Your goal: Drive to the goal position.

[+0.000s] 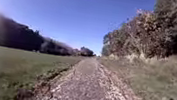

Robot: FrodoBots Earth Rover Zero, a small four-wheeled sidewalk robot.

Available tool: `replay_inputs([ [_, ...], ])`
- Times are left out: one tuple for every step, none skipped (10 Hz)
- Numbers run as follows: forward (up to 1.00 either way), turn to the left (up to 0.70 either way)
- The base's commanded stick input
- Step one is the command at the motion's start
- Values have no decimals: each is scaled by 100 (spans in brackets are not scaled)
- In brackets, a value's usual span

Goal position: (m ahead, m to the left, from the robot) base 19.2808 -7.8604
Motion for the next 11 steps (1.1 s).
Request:
replay_inputs([
  [100, -40],
  [100, -40],
  [100, -39],
  [100, 0],
  [100, 0],
  [100, 0],
  [100, 0],
  [100, 0],
  [100, 0],
  [100, 0],
  [100, 0],
])
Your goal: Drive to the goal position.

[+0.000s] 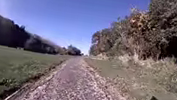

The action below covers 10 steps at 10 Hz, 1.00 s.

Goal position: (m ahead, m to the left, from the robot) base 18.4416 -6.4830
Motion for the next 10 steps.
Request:
replay_inputs([
  [100, 0],
  [100, 0],
  [100, 0],
  [100, 0],
  [100, 0],
  [100, 12],
  [100, 25],
  [100, 38],
  [100, 0],
  [100, 0],
])
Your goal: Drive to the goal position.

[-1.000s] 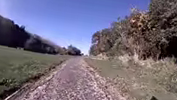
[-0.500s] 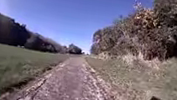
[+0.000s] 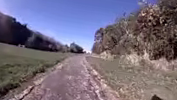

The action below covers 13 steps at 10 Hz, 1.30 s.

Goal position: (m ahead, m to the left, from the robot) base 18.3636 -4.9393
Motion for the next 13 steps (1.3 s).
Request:
replay_inputs([
  [100, 0],
  [100, 0],
  [100, 0],
  [100, 0],
  [100, 0],
  [100, 0],
  [100, 0],
  [100, 0],
  [100, 0],
  [100, 0],
  [100, 0],
  [100, 0],
  [100, 0],
])
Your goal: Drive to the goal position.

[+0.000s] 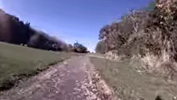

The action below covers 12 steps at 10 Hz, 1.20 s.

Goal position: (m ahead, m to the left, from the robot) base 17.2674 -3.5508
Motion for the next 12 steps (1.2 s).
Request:
replay_inputs([
  [100, 1],
  [100, 2],
  [100, 10],
  [100, 25],
  [100, 2],
  [100, 1],
  [100, 0],
  [100, 0],
  [100, 0],
  [100, 0],
  [100, 0],
  [100, 0],
])
